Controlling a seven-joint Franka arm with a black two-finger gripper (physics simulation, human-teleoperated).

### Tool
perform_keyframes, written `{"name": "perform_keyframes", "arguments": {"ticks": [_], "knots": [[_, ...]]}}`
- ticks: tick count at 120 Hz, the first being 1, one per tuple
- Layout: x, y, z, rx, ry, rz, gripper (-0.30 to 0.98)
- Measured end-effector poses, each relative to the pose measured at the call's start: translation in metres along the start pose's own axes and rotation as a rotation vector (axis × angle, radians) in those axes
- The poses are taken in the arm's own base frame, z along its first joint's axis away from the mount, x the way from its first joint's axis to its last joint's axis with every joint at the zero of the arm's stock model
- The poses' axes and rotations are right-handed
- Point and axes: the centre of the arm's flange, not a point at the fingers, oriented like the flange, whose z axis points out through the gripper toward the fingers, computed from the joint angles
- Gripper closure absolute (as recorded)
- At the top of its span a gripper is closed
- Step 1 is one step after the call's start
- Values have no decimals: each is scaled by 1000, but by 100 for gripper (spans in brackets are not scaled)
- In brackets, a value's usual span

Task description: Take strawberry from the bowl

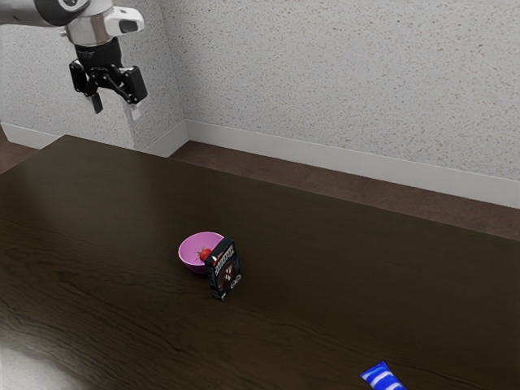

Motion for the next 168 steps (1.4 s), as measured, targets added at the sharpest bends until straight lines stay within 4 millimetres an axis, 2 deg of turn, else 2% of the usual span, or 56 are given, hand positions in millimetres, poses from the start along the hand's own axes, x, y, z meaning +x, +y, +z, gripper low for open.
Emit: {"name": "perform_keyframes", "arguments": {"ticks": [9,19,22,26,32,36,38,40,42,45,49,53,58,69,79,91,97,103,107,117,125,151,168], "knots": [[0,2,-1,2,1,8,0],[0,15,1,-23,-4,28,0],[-1,24,-2,-11,-1,47,0],[-4,58,-10,31,11,119,0],[-11,140,-17,78,38,302,0],[-19,188,-5,71,37,425,0],[-22,203,8,64,26,471,0],[-23,210,22,58,14,504,1],[-21,208,39,53,-2,523,1],[-15,192,63,46,-23,527,2],[-2,154,90,39,-39,506,5],[9,112,109,33,-38,489,9],[20,79,135,31,-52,501,11],[45,65,218,9,-110,610,15],[56,51,252,-10,-93,692,19],[64,42,276,-11,-64,794,23],[68,43,285,-9,-44,857,24],[67,56,287,-11,-28,926,25],[59,71,285,-14,-21,981,26],[20,108,286,-29,-17,1121,31],[7,126,290,-30,-5,1216,34],[7,118,299,12,7,1406,40],[15,104,330,5,-25,1508,43]]}}
